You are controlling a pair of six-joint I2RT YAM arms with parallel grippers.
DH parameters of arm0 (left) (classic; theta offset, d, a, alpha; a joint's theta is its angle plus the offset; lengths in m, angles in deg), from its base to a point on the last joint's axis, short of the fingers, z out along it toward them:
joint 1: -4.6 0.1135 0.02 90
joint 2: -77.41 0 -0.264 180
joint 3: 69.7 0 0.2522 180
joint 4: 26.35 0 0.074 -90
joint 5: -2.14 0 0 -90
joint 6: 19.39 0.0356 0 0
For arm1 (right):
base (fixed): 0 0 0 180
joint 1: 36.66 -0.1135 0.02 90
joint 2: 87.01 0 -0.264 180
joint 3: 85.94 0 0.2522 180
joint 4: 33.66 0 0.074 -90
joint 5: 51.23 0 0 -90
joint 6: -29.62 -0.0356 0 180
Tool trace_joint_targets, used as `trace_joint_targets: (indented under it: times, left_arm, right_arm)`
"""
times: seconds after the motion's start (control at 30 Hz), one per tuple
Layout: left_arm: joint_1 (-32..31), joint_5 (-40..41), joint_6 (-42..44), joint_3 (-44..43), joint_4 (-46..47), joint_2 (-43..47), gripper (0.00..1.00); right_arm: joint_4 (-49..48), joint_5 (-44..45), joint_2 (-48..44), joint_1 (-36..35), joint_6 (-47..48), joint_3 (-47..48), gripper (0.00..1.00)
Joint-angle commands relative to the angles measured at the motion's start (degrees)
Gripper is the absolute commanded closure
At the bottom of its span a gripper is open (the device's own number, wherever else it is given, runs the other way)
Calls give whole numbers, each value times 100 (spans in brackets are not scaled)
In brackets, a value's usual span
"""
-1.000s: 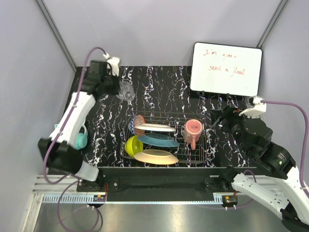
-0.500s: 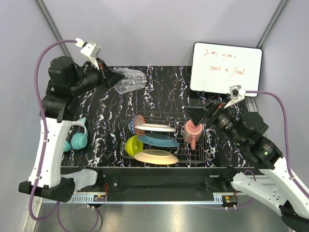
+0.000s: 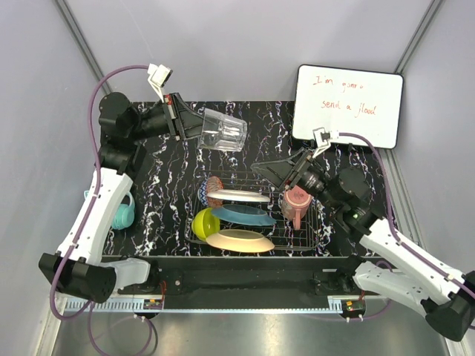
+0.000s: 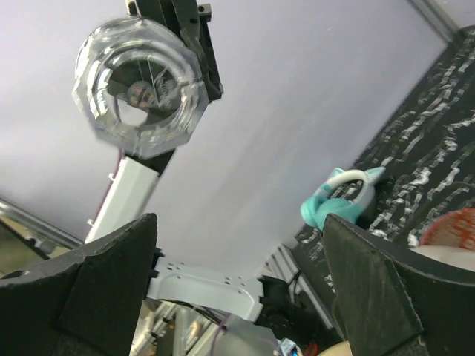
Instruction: Load the mixed dishes into the dish rack
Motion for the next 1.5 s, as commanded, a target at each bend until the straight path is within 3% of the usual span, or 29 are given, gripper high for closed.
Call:
trace_joint_targets:
  times: [0.0, 0.23, 1.13, 1.27, 1.37, 1.4, 1.47]
  left_arm:
    - [-153, -355, -684, 141, 1115, 203, 100]
    - [-223, -215, -579, 362, 1071, 186, 100]
    - [-716, 14, 186, 512, 359, 10, 100]
    - [-698, 23, 221, 441, 359, -16, 100]
    - [-698, 67, 300, 450, 272, -8, 100]
    - [-681, 67, 335, 450, 263, -8, 100]
    - [-645, 93, 396, 406, 184, -16, 100]
  right_arm:
    - [-1536, -348, 176, -30, -616, 31, 0]
    - [-2687, -550, 677, -22, -1117, 163, 0]
    - [-3594, -1095, 2084, 5, -1451, 1095, 1]
    - [-3506, -1219, 2093, 14, -1486, 1104, 20]
    - [-3401, -1271, 2067, 31, -1513, 1095, 42]
    - [-3305, -1280, 2040, 40, -1504, 1104, 64]
    - [-3190, -1280, 1988, 57, -1495, 1086, 78]
